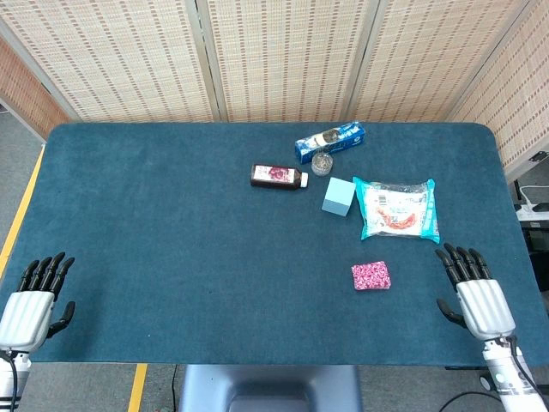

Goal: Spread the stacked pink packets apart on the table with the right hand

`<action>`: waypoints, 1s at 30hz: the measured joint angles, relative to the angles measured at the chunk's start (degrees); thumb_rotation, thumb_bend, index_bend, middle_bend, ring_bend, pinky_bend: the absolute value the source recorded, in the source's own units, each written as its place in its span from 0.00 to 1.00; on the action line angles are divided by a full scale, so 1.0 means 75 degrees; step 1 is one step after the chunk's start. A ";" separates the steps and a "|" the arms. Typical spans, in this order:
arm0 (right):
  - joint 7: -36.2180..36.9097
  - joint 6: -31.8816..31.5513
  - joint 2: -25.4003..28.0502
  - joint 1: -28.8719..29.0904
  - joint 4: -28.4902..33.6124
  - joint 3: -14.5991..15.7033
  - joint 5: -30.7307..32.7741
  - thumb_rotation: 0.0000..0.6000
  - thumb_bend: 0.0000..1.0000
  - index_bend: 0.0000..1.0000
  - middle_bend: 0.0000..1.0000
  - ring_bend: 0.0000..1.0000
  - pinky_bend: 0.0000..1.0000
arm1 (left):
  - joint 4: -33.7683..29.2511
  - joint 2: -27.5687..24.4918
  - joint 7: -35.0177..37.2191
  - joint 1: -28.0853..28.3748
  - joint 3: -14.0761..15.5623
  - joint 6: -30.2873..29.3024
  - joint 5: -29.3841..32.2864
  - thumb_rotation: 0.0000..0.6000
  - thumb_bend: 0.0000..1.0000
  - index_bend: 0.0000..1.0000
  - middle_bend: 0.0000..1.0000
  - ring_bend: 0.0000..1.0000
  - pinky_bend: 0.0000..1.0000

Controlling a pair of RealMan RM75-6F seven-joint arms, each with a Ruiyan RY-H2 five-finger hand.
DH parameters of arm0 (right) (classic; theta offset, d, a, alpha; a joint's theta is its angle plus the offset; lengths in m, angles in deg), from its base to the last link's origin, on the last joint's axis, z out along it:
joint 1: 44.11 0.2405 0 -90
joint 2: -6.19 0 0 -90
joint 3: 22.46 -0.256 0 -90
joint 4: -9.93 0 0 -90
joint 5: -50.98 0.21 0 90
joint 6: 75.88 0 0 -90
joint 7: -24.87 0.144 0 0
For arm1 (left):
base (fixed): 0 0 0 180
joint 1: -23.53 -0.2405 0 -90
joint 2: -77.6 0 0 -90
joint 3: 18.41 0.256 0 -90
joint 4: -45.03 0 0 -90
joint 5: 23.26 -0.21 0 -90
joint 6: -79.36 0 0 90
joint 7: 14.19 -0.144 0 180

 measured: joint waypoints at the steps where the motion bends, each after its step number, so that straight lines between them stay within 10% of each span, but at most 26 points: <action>1: 0.0000 0.0024 -0.0006 0.0011 -0.0010 0.0005 -0.0001 1.00 0.24 0.00 0.00 0.00 0.00 | -0.0001 0.0001 0.0002 -0.0004 0.0001 -0.0004 0.0003 1.00 0.45 0.00 0.00 0.00 0.06; 30: -0.2155 0.3362 -0.0809 0.2074 0.0166 -0.0232 0.1157 1.00 0.24 0.12 0.05 0.00 0.00 | -0.0201 -0.0150 0.0222 0.0075 0.0069 0.0118 -0.0123 1.00 0.44 0.00 0.00 0.00 0.07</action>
